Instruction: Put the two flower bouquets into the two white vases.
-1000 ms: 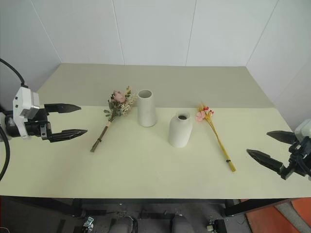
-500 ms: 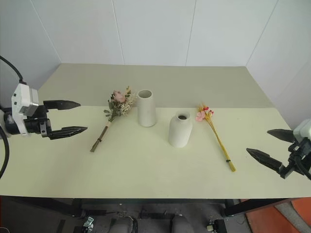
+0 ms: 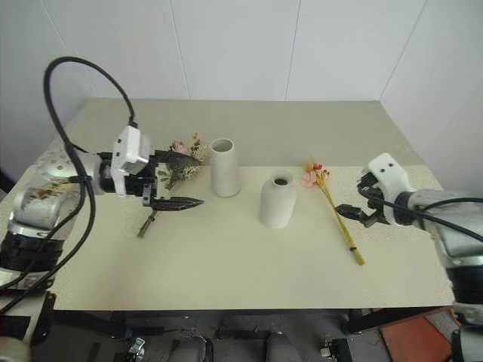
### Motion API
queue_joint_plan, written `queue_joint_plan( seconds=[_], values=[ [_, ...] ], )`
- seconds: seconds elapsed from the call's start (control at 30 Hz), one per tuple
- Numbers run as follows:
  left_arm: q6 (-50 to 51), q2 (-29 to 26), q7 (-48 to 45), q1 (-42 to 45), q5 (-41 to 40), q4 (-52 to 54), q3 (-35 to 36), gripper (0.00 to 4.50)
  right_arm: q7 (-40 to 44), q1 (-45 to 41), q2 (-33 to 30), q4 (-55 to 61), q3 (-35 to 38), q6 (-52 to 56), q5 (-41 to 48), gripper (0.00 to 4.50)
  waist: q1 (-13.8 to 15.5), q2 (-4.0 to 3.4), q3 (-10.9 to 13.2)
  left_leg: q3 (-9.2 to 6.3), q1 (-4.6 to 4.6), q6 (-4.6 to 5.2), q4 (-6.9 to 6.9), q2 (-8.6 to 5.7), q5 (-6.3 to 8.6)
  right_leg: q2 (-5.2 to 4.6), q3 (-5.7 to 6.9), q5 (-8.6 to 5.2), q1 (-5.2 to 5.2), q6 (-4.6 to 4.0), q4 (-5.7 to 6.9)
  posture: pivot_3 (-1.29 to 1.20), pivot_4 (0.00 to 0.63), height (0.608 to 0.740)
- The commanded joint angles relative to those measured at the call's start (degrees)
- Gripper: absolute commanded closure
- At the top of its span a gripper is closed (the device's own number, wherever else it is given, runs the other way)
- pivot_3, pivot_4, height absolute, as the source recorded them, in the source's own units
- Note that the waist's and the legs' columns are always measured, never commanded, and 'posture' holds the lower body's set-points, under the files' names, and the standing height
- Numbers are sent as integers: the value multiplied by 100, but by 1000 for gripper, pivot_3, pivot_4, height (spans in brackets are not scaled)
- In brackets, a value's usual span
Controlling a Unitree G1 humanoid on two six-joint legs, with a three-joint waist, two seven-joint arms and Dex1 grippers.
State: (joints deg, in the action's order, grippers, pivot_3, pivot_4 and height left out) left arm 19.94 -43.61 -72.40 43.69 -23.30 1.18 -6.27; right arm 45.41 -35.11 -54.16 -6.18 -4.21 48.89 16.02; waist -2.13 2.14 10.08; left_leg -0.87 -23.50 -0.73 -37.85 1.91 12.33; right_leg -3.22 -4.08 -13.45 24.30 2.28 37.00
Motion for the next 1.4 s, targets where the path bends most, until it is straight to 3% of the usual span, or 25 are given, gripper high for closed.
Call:
queue_joint_plan(
  seconds=[0.03,0.2,0.27,0.67,0.77,0.9,1.03,1.1,1.23,1.4],
  values=[
    [5,156,60,176,118,106,-104,12,56,-605,196,-763,-352,-145,-440,0,-22,0,0,0,-5,0,0,-2,0,-2,0,0,4,0,-2,0,150,740],
    [98,241,90,132,148,225,-124,12,215,-1236,620,-1751,-766,-224,-825,0,-31,-1,1,0,-2,0,-1,-3,0,-5,2,1,3,1,0,0,150,740],
    [114,195,75,84,177,258,-118,0,236,-1389,732,-2033,-803,-218,-906,386,-37,-2,1,0,0,1,-1,-3,0,-4,2,1,2,1,3,0,150,740],
    [97,57,64,-143,281,310,-33,0,411,-1960,1211,-3393,-843,-567,-1429,4489,-44,-2,1,0,4,0,-1,-3,0,-5,2,1,-1,1,5,0,150,740],
    [63,21,70,-190,309,284,-12,0,168,-2027,1239,-3417,-738,-603,-1556,4489,-47,-3,1,-1,3,0,-1,-3,0,-5,3,1,0,1,5,0,150,740],
    [54,-47,87,-232,297,269,72,0,-1181,-2178,1347,-3185,40,-1038,-1566,4489,-51,-5,2,-1,3,0,0,-3,0,-5,1,1,3,0,10,0,150,740],
    [74,-227,121,-376,263,216,272,0,-2919,-1938,1787,-1441,1739,-2906,-1058,4489,-77,-17,11,1,-1,0,5,-2,0,-5,-1,1,12,0,11,0,150,740],
    [72,-294,110,-426,242,184,341,0,-3133,-1827,1974,-729,2101,-3019,-867,4489,-64,-30,18,-1,-12,0,8,-2,0,-4,-2,2,23,1,15,0,150,740],
    [14,-440,34,-481,260,12,459,0,-2994,-1673,2636,744,2786,-2730,517,4489,-37,-30,18,-18,-5,0,8,2,0,-1,14,2,6,1,10,0,150,740],
    [-100,-595,-27,-481,344,-218,514,0,-3370,-1534,3497,1753,2882,-2424,1563,4489,-41,-32,18,-16,11,0,7,0,0,-3,13,6,-4,-3,17,0,150,740]
  ],
)
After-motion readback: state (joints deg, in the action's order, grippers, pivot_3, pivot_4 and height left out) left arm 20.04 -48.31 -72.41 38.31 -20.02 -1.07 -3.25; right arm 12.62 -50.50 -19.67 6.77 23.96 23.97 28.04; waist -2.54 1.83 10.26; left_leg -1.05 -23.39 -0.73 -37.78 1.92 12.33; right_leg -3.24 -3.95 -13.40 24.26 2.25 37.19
